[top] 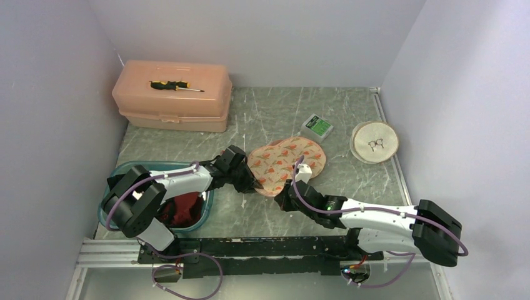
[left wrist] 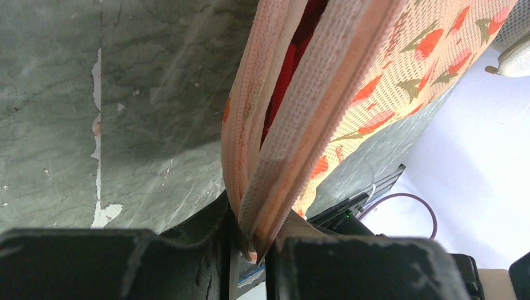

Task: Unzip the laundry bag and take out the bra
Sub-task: Unzip the laundry bag at the center of the board.

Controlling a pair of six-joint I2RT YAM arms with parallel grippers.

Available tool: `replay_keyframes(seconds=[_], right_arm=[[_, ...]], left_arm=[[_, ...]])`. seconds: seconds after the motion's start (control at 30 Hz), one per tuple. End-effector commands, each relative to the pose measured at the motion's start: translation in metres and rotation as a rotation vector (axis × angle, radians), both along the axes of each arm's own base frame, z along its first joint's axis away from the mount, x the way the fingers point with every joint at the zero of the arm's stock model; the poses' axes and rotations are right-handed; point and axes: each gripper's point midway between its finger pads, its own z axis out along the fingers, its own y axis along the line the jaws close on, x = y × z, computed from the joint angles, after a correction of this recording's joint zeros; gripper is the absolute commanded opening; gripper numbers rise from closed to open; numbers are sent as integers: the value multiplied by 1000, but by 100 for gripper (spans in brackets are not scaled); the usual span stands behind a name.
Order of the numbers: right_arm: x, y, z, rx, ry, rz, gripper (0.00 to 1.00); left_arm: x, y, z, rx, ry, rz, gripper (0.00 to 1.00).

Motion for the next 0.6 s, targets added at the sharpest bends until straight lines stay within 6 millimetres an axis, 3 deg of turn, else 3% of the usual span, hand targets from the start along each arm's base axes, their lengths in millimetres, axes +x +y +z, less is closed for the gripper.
replay_keyframes(seconds=[0.0, 0.17, 0.23, 0.33, 0.37, 0.47, 0.57], right_arm=[[-1, -18, -10, -58, 5, -44, 0], [0, -16, -7, -57, -2, -36, 0], [-1, -11, -1, -39, -10, -15, 4], [-2, -8, 15, -7, -29, 7, 46], [-3, -7, 20, 2, -36, 14, 53], [-4, -9, 37, 14, -50, 27, 68], [-6, -14, 50, 19, -71, 38, 74]], left_arm=[[15, 10, 4, 43, -48, 40, 20], [14, 9, 4, 35, -47, 37, 23], [14, 9, 7, 20, -61, 35, 33], [13, 10, 18, -8, -94, 30, 55], [11, 10, 21, -12, -102, 25, 61], [6, 15, 32, -2, -120, 1, 68], [-2, 32, 43, 57, -152, -17, 71]])
